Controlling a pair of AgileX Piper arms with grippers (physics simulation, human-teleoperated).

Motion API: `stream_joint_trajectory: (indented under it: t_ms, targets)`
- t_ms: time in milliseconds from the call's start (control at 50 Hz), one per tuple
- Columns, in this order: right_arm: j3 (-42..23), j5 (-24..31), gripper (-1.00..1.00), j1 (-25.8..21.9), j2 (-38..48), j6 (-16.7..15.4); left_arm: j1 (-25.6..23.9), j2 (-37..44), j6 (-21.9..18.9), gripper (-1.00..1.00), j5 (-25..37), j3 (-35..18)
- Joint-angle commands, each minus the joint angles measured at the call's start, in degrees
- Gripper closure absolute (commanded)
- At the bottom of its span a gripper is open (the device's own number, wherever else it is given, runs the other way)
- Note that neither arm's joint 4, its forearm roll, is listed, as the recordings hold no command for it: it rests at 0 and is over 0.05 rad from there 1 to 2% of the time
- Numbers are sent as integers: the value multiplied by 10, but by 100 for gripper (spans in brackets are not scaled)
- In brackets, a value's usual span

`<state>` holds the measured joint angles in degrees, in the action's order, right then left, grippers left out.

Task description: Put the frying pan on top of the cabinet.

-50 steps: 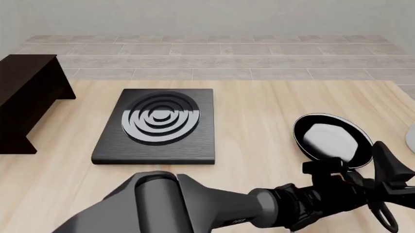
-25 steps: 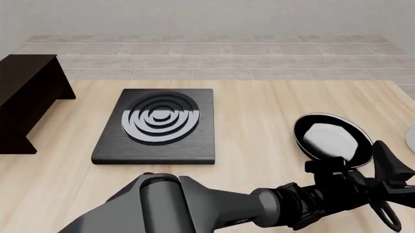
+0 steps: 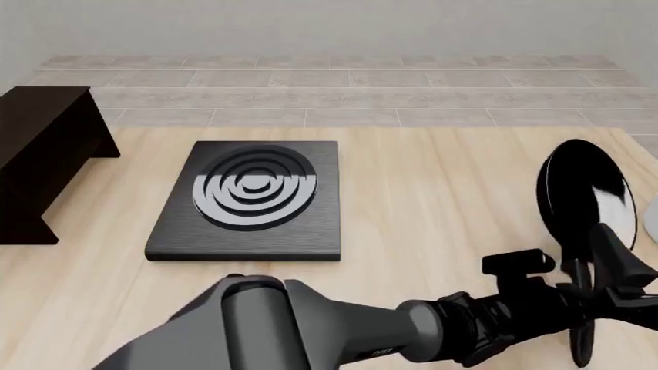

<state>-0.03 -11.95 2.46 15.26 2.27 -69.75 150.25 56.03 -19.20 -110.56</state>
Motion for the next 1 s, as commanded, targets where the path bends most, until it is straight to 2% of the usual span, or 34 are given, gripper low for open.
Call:
stream_joint_trajectory:
  t_ms: [20,400,1000]
  targets:
    - [0,3,-100,0,-3,-1,3,2,50,100,-6,32]
    - [0,14,-100,-2,-14,-3,13,-45,27,100,-28,81]
    - [0,4,-100,-5,-5,-6,28,-200,-4,100,-76,212]
